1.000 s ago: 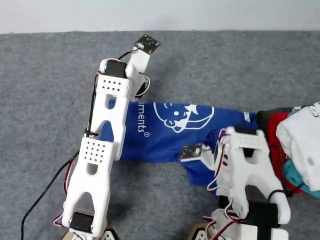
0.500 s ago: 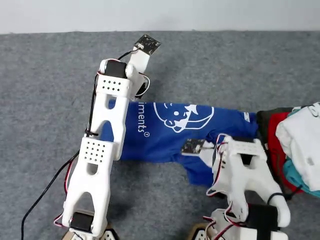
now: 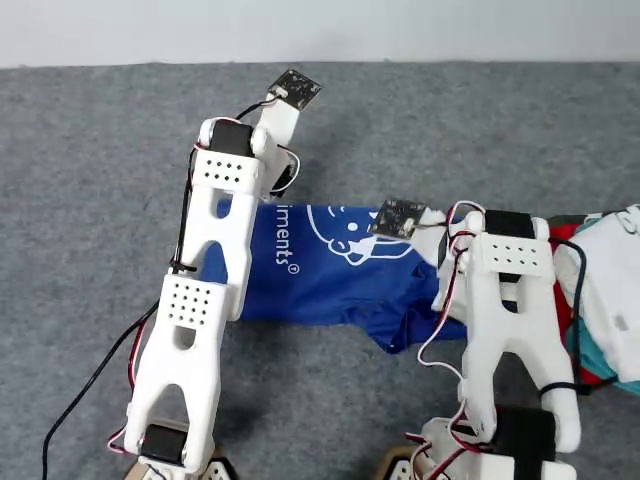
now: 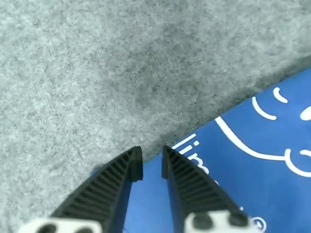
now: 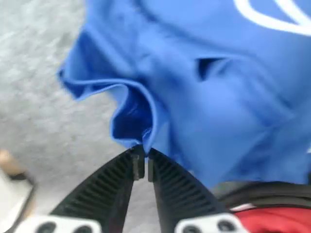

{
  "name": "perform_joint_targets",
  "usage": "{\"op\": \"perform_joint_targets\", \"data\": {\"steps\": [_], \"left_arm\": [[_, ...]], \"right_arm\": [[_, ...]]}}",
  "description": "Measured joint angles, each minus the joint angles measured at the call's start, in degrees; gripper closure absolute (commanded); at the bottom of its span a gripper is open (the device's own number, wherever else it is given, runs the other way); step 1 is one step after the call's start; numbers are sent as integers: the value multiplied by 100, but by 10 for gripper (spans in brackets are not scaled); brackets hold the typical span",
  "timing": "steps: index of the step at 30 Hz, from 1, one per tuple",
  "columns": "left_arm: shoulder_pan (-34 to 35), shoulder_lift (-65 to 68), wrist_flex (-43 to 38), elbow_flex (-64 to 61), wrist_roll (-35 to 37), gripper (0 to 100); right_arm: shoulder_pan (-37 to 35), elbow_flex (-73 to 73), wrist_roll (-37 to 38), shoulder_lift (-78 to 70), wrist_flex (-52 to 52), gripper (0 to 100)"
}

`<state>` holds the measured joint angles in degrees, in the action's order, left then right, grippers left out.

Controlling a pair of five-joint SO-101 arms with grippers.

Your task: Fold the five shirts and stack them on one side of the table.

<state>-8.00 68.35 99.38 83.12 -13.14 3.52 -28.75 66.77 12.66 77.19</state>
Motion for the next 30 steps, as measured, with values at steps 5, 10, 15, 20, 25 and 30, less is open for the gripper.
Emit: {"op": "perform_joint_targets", "data": {"steps": [5,10,15,20,25,30], "left_arm": [[0,0,0,0,0,927],[0,0,0,0,0,927],[0,0,0,0,0,927],[0,0,0,-158,0,927],[0,0,0,-457,0,927],[0,0,0,-457,0,927]], "right_arm": [[0,-35,-624,-563,-1327,987],[0,149,-1574,-1354,-2462,987],[0,545,-2110,-2084,-3218,988],[0,976,-2462,-2778,-3437,988],[105,1451,-2655,-3226,-3437,955],[211,1670,-2989,-3297,-3235,749]]}}
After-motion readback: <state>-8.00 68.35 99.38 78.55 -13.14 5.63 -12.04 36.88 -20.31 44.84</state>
